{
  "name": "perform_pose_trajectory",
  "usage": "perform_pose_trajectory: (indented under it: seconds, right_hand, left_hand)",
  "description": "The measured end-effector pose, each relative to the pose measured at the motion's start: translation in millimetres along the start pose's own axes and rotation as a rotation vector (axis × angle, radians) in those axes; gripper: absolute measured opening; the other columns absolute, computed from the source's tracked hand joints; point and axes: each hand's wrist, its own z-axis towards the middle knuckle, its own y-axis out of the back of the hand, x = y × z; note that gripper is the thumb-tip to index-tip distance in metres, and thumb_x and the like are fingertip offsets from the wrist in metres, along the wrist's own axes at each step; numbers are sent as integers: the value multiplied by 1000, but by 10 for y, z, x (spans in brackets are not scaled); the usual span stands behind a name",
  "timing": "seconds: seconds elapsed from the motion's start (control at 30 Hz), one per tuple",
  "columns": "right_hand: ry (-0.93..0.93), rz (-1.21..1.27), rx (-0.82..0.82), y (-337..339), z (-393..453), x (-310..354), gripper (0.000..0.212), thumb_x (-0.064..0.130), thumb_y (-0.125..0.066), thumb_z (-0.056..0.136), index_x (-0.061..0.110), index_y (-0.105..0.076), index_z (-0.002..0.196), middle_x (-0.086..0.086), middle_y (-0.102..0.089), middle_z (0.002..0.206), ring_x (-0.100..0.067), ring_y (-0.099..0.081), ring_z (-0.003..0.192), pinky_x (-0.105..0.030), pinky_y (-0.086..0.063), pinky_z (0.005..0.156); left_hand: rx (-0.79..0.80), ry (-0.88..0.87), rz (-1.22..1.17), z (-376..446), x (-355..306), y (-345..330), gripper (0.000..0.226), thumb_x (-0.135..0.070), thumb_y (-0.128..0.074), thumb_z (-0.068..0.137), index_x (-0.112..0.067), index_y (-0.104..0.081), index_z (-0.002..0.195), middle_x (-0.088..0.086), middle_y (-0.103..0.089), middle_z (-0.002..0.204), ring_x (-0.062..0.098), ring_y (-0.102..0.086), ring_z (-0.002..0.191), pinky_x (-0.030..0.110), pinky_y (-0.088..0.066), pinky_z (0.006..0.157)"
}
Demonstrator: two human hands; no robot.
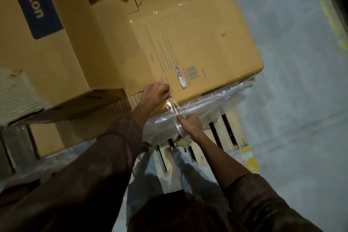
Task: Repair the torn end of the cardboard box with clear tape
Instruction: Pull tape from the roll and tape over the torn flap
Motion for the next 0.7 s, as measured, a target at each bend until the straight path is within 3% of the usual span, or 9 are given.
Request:
perform_pose_trajectory:
  seconds: [0.13,0.23,0.33,0.47,0.6,0.7]
  right_hand:
    - [-32,36,44,-34,62,-67,38,45,-60,95,19,-56,67,-2,-61,73,-20,-58,69,-29,-42,63]
    - [-27,76,69,-53,86,-121,38,40,-60,97,18,-57,66,2,-58,62,-16,-55,59,-27,-39,56]
    - [-4,126,61,-64,58,-187,36,36,-58,93,11,-60,68,-10,-58,61,-28,-57,58,-36,-45,58]
    - [-40,204,42,-37,19,-181,33,22,-45,99,18,-47,66,0,-43,64,-18,-40,64,-34,-32,63]
    - [-59,227,-7,-44,24,-208,34,21,-40,100,16,-46,67,0,-43,65,-19,-42,67,-37,-35,65]
    - [-42,175,-35,-105,37,-224,36,20,-37,102,12,-52,70,-3,-49,68,-20,-47,69,-44,-42,66]
  left_hand:
    - [8,163,-78,76,130,84,77,-68,-75,73,-18,-40,118,1,-59,93,25,-58,80,34,-39,64]
    - [77,206,-91,154,119,131,86,-67,-80,68,-17,-32,119,7,-62,97,29,-60,83,37,-42,65]
    - [32,225,-175,73,30,78,74,-54,-80,77,-16,-33,120,9,-63,96,28,-59,81,37,-42,64]
    - [-86,319,-175,-223,-128,-102,57,-34,-72,91,-17,-33,129,7,-68,89,28,-61,72,36,-39,57]
    - [-173,513,-98,-568,-142,-303,51,-8,-65,96,-17,-31,133,5,-69,84,22,-60,64,34,-42,51]
    - [-187,508,-184,-838,-175,-470,22,-27,-51,105,-15,-40,119,-1,-61,76,18,-57,59,34,-49,52]
